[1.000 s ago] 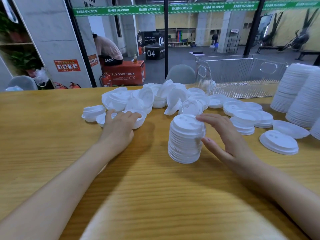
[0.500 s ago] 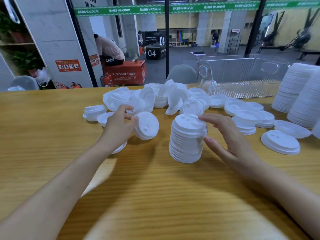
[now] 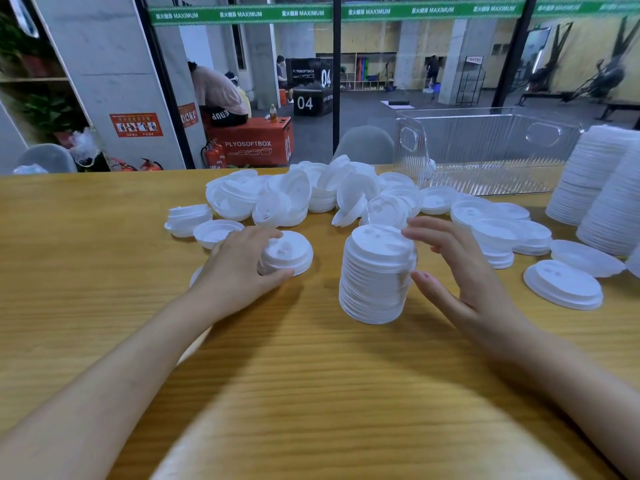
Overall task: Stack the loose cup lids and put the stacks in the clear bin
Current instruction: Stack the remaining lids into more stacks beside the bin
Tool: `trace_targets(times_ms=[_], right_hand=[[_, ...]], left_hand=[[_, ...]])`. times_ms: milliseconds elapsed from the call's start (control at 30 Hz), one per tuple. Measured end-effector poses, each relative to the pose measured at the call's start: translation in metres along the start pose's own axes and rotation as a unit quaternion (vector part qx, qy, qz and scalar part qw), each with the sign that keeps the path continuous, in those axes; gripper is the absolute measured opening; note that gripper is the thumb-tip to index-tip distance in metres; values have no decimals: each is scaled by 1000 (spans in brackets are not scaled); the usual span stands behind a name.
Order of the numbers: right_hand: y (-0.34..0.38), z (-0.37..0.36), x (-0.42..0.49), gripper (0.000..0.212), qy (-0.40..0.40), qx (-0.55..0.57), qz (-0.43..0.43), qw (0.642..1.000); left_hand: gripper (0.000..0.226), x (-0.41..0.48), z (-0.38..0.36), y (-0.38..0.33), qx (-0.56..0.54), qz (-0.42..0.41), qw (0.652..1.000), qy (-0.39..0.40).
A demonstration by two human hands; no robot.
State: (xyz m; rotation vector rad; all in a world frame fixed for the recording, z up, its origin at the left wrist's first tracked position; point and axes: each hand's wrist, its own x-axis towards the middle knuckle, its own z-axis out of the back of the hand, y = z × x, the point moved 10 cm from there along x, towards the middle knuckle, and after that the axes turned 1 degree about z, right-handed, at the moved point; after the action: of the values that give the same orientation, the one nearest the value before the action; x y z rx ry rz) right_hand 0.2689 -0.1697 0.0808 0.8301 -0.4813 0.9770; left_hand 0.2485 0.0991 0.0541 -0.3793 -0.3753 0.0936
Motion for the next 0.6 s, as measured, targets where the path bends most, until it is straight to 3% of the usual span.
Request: trace_targets(times_ms=[433, 600], right_hand=[[29, -20, 4, 47, 46, -109, 86, 989], [33, -26, 7, 50, 52, -107, 80, 990]], left_hand=[[44, 3, -9, 5, -18, -6, 1000, 6], [70, 2, 2, -5, -58, -24, 998, -31]])
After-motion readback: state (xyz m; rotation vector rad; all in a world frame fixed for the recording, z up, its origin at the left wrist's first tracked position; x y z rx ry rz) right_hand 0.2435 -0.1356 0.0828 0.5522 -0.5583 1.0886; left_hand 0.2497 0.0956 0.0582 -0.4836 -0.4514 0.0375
